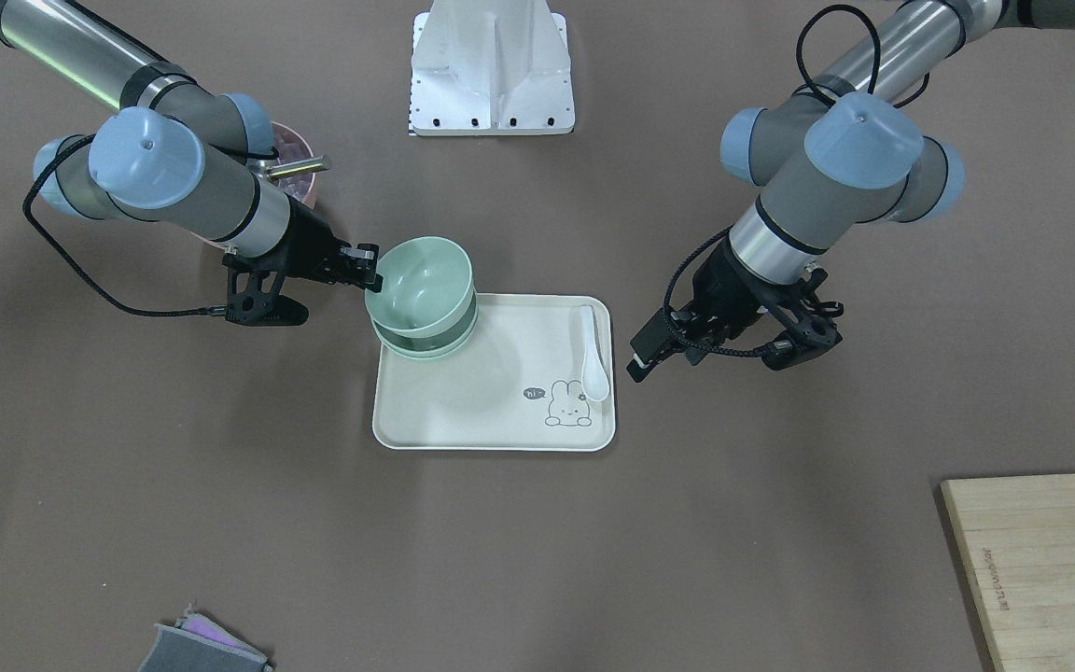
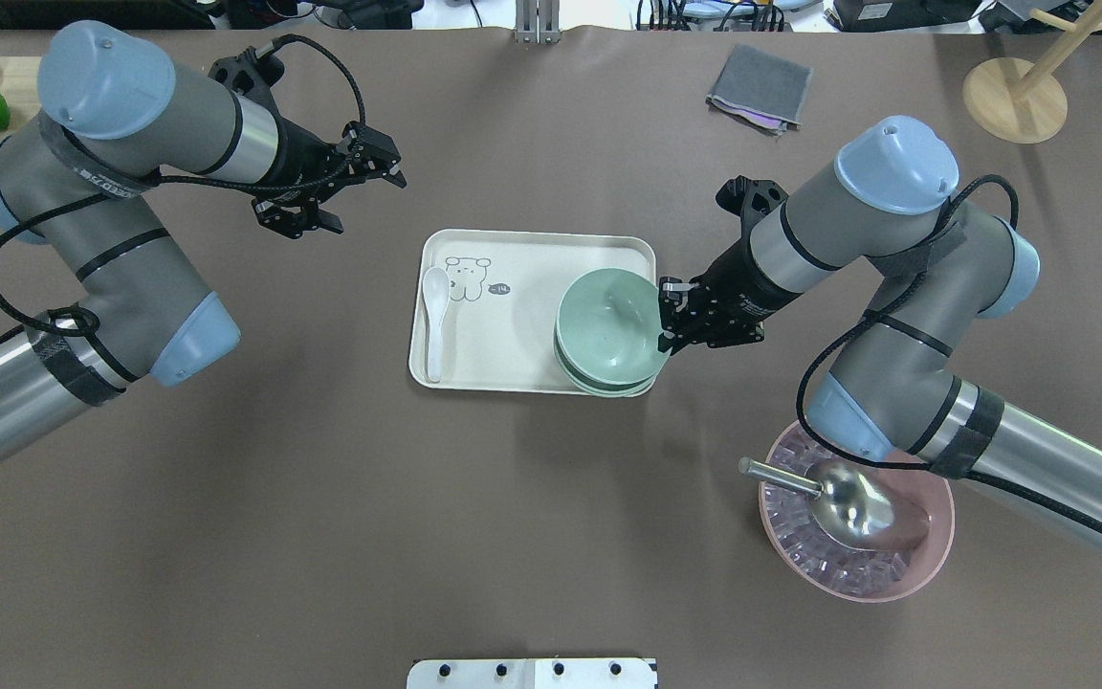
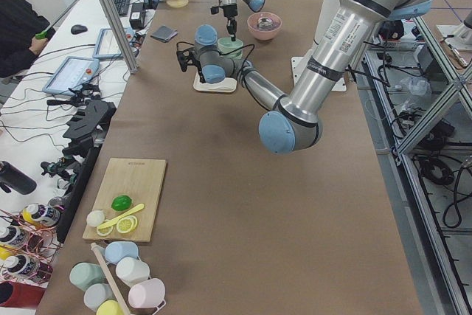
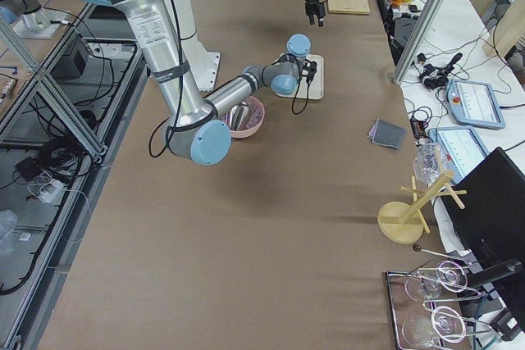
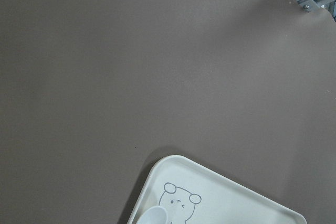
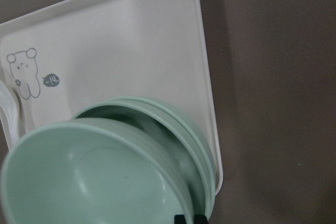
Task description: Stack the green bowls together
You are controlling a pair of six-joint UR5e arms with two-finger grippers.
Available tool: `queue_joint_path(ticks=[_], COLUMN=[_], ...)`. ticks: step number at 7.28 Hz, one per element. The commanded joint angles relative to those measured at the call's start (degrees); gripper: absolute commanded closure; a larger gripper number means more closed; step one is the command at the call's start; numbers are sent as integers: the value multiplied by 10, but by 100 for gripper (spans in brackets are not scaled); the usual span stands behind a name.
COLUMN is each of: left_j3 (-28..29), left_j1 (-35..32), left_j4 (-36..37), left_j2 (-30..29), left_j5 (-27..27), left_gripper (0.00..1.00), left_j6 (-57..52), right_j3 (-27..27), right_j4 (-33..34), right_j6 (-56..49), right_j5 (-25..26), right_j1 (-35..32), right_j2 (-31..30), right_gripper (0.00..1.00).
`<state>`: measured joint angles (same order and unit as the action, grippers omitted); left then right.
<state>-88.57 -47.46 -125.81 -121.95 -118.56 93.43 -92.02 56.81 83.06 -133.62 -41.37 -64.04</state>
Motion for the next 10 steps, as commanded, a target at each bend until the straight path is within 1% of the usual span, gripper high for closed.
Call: queue_joint_path(ticks=[1,3,4,5,6,7,8,9,10], left_j3=[3,3,3,-6,-8,-24,-42,-49,-53], left_j1=[0,0,0,-11,-30,-47,-76,-113,-155], left_j4=[-3,-2,-4,-2,1,6,13,13,13], left_j2=[0,0,0,0,4,32,69,106,161], left_j5=[0,1,0,-2,2,7,4,6,8], left_gripper=[2,2,2,2,2,2,2,2,2], left_j6=[0,0,-2,-3,-6,-64,-147,-244,-378], right_j3=[-3,-13,-20,-40,-66,-73,-74,-75,-77], right_j4=[-2,-2,-2,-2,-2,1,8,49,114], right_j6=[-2,0,0,0,-7,-24,-89,-172,-294], right_j5=[9,10,8,26,86,105,97,96,101], right_j1=[1,-3,-18,-45,-74,-118,-172,-217,-243], right_j2=[0,0,1,0,-8,-20,-32,-46,-71], right_gripper=[0,0,0,0,0,0,0,0,0])
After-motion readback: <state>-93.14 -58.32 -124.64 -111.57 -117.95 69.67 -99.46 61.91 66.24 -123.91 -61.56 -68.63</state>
